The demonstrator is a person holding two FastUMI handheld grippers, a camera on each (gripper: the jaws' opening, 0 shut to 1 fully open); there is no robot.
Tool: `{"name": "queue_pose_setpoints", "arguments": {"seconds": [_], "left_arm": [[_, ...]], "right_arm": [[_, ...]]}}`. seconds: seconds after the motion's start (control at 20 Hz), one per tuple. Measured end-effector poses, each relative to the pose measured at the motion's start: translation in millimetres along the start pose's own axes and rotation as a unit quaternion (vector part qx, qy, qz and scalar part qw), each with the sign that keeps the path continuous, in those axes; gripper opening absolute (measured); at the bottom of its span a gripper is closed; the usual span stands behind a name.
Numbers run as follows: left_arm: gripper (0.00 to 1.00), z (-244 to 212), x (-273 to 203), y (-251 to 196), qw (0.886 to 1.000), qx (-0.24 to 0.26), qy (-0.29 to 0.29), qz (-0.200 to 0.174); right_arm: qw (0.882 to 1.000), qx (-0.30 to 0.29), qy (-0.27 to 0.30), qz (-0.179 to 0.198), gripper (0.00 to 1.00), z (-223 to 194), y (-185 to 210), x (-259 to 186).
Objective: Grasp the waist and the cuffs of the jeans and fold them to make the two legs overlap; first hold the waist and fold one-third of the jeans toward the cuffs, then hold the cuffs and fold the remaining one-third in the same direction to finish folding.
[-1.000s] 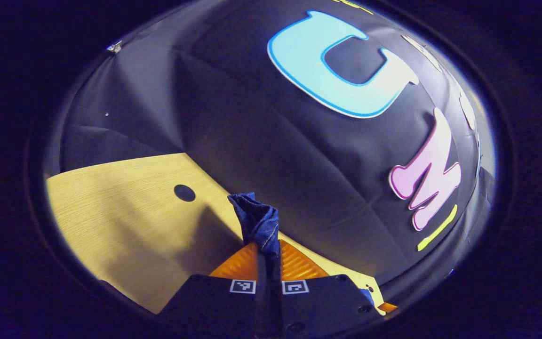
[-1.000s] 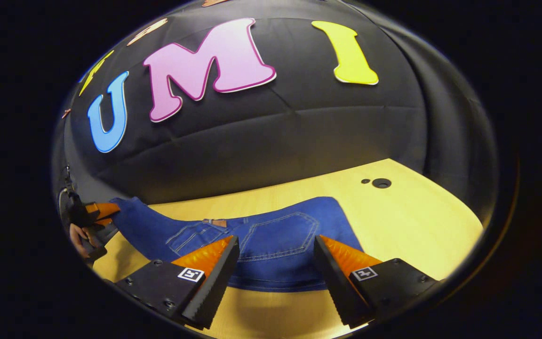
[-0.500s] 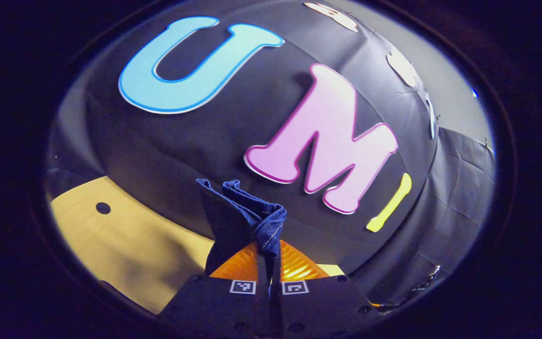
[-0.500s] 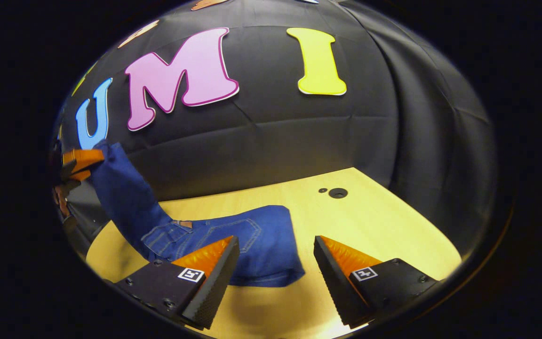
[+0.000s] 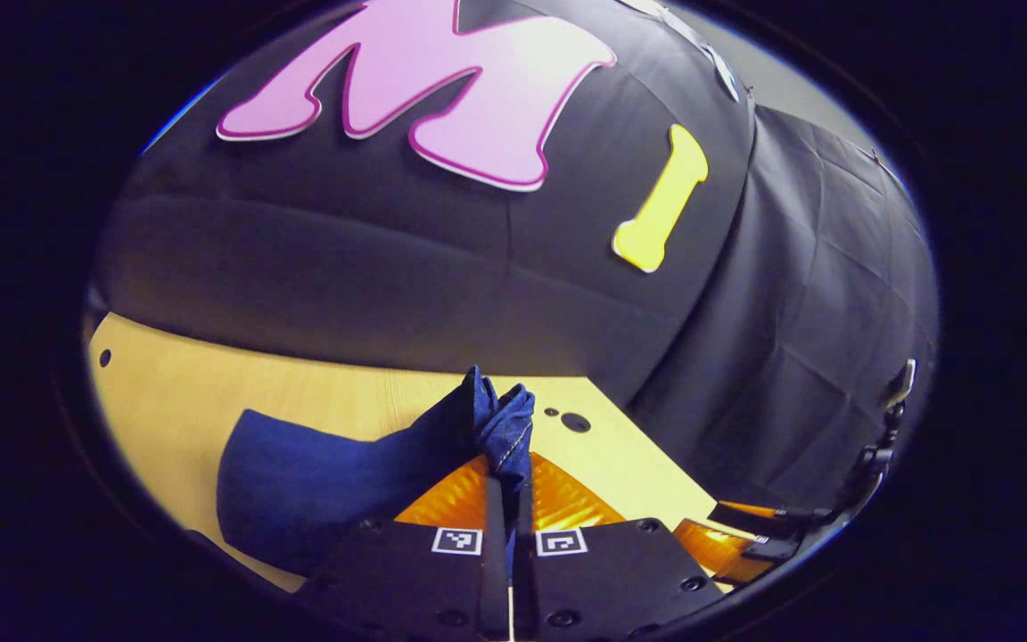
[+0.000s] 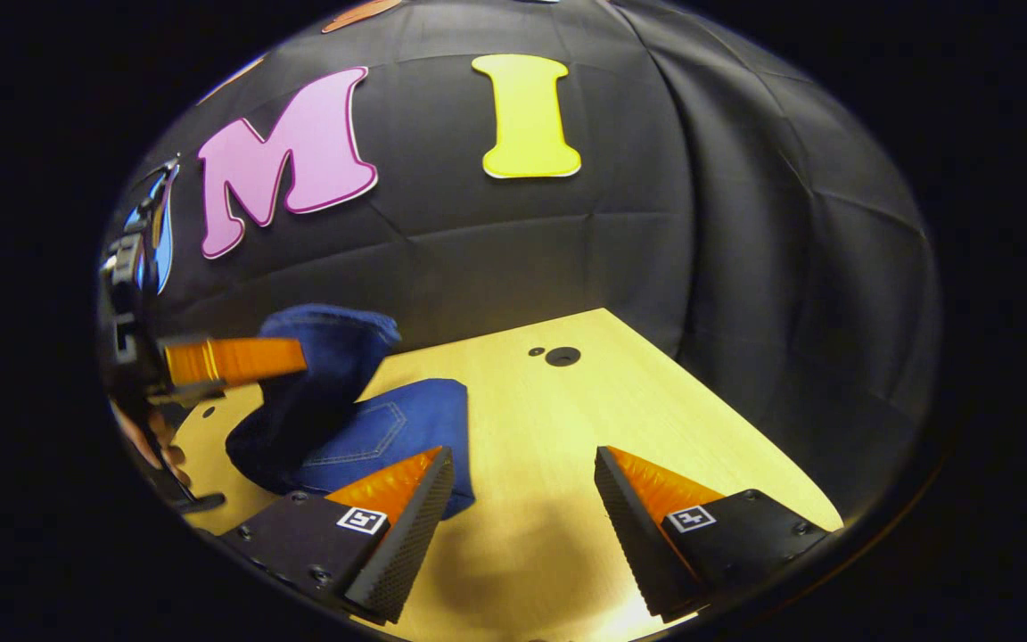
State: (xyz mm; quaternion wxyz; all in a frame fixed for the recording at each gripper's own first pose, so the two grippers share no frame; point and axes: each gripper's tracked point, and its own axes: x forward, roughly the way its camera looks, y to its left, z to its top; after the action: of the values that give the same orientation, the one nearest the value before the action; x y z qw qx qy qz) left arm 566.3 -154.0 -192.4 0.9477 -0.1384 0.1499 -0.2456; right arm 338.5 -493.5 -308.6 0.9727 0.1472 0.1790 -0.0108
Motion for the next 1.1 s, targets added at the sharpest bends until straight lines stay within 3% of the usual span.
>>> {"name": "queue_pose_setpoints", "arguments": {"seconds": [0.15,0.25,0.3,0.35,0.4,0.5,0.65,0.8,1.1], "left_arm": [[0.16,-17.7,14.1,-2.5,1.0,-0.021,0.014,-0.006],[0.26,-21.4,14.6,-7.3,1.0,-0.024,0.016,-0.013],[0.41,-24.0,14.3,-12.3,1.0,-0.02,0.015,-0.015],[0.48,-22.9,12.4,-19.5,1.0,-0.014,0.012,-0.022],[0.71,-20.3,6.8,-26.0,1.0,-0.009,0.008,-0.028],[0.94,-8.4,-16.0,-28.0,1.0,-0.002,-0.012,-0.027],[0.98,20.8,-76.5,-34.9,0.998,0.007,-0.052,-0.028],[0.97,54.5,-156.9,-26.7,0.995,0.019,-0.099,-0.002],[0.96,95.4,-326.0,26.1,0.975,0.058,-0.179,0.116]], "right_arm": [[1.0,0.003,-0.003,-0.016,0.97,0.0,-18.6,-11.0],[1.0,0.003,-0.005,-0.025,0.97,-0.6,-25.5,-20.9],[1.0,0.004,-0.005,-0.027,0.97,-0.4,-26.3,-27.9],[1.0,0.004,-0.006,-0.029,0.97,-1.0,-26.0,-36.0],[1.0,0.003,-0.007,-0.027,0.97,0.5,-23.8,-43.6],[1.0,-0.002,-0.013,-0.025,0.97,8.0,-14.8,-61.1],[0.999,-0.006,-0.035,-0.014,0.97,30.6,6.6,-94.8],[0.998,-0.005,-0.061,0.004,0.97,60.5,36.6,-132.3],[0.992,-0.023,-0.109,0.05,0.97,106.2,104.8,-220.1]]}}
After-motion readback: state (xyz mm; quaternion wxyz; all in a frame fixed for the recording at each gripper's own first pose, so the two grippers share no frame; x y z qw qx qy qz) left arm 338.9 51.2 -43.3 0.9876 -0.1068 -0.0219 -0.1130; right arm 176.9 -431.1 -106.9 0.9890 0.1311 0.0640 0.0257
